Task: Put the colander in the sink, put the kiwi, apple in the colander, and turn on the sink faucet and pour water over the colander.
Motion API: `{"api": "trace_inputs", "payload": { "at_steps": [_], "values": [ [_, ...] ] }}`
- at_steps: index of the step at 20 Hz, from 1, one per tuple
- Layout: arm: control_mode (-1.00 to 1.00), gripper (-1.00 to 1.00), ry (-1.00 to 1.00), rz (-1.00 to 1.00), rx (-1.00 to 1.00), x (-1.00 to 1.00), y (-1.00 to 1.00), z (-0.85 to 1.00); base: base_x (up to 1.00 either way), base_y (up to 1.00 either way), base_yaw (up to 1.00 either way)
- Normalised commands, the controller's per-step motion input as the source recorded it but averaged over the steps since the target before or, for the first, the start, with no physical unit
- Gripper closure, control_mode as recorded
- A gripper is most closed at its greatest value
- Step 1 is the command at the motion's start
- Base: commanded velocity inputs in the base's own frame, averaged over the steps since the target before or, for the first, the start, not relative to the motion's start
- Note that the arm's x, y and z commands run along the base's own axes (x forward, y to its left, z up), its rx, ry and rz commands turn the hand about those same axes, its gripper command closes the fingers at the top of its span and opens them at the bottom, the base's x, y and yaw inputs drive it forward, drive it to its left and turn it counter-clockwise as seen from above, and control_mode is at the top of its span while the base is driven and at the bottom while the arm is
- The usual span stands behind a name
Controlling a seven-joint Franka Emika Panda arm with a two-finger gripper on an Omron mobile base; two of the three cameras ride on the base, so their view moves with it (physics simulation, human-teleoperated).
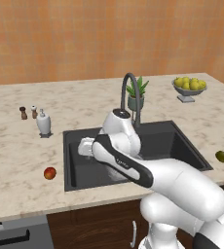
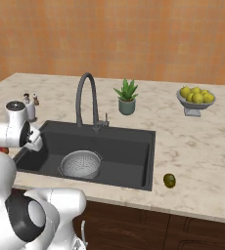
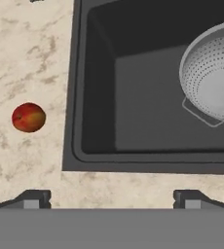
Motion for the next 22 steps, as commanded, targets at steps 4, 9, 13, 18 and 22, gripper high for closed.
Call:
{"api": "trace_inputs", "payload": {
  "at_steps": [4, 9, 13, 18, 22],
  "values": [
    [-1.0, -1.0, 0.17, 0.05, 0.1, 0.14, 0.63, 0.23, 0.0, 0.0, 0.0],
    [-1.0, -1.0, 0.08, 0.0, 0.0, 0.1, 0.7, 0.06, 0.0, 0.0, 0.0],
    [-1.0, -1.0, 0.06, 0.0, 0.0, 0.09, 0.75, 0.0, 0.0, 0.0, 0.0],
    [-1.0, -1.0, 0.0, 0.0, -0.1, 0.1, 0.49, -0.12, 0.0, 0.0, 0.0],
    [-1.0, -1.0, 0.0, 0.0, -0.21, 0.42, 0.14, -0.27, 0.0, 0.0, 0.0]
  ]
}}
